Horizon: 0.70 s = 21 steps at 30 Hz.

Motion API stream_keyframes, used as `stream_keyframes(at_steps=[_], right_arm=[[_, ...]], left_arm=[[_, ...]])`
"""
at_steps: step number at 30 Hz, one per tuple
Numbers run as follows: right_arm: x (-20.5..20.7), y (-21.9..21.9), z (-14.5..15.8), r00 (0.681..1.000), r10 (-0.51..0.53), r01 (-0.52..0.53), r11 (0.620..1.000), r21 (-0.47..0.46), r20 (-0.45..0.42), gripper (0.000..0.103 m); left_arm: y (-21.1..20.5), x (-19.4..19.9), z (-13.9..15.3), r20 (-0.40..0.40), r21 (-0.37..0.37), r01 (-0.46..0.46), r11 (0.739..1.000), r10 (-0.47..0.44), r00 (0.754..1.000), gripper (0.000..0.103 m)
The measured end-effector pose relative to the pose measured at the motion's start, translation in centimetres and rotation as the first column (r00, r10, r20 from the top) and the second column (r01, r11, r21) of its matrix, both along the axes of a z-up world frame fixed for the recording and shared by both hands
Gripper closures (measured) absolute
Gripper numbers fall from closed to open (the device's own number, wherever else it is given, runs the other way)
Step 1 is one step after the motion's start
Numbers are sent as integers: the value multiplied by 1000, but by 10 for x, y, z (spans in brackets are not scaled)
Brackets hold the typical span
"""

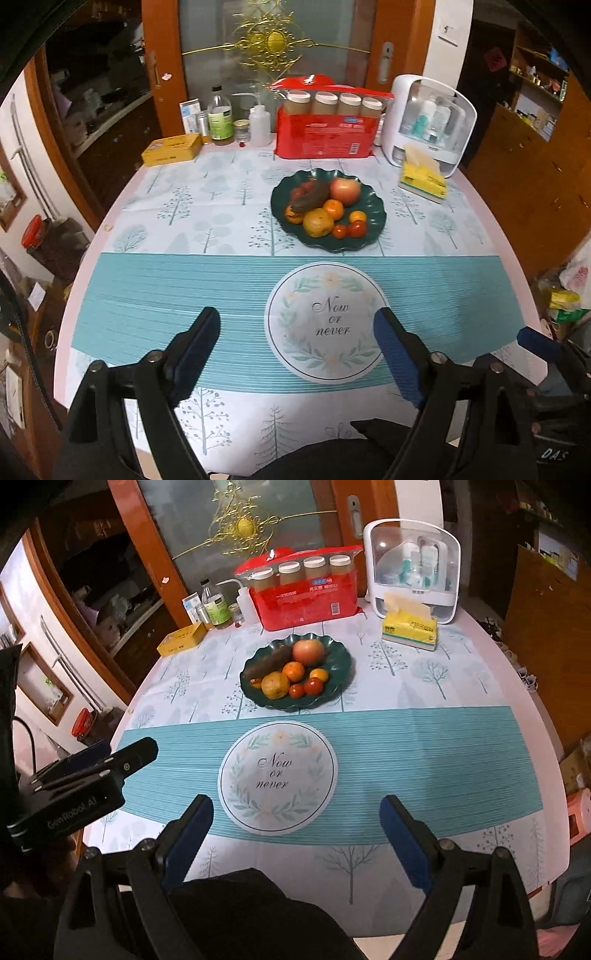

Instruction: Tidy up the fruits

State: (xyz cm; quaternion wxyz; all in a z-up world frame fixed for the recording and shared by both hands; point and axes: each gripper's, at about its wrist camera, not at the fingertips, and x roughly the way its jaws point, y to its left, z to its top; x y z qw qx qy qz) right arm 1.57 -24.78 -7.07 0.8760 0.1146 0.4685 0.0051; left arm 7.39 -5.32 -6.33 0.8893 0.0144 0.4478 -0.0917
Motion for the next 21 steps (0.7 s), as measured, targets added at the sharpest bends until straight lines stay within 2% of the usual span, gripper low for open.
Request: stream_keyframes(at_steps=[7,21], right_arm=[[-2,0,-2,1000,-27,27,1000,-2,4,0],[-2,-5,-10,998,-59,59,998,9,-22,0]], left_arm=[[-3,-4,-2,5,34,-10,999,10,1000,3],[-6,-10,0,39,54,-21,998,19,999,1]])
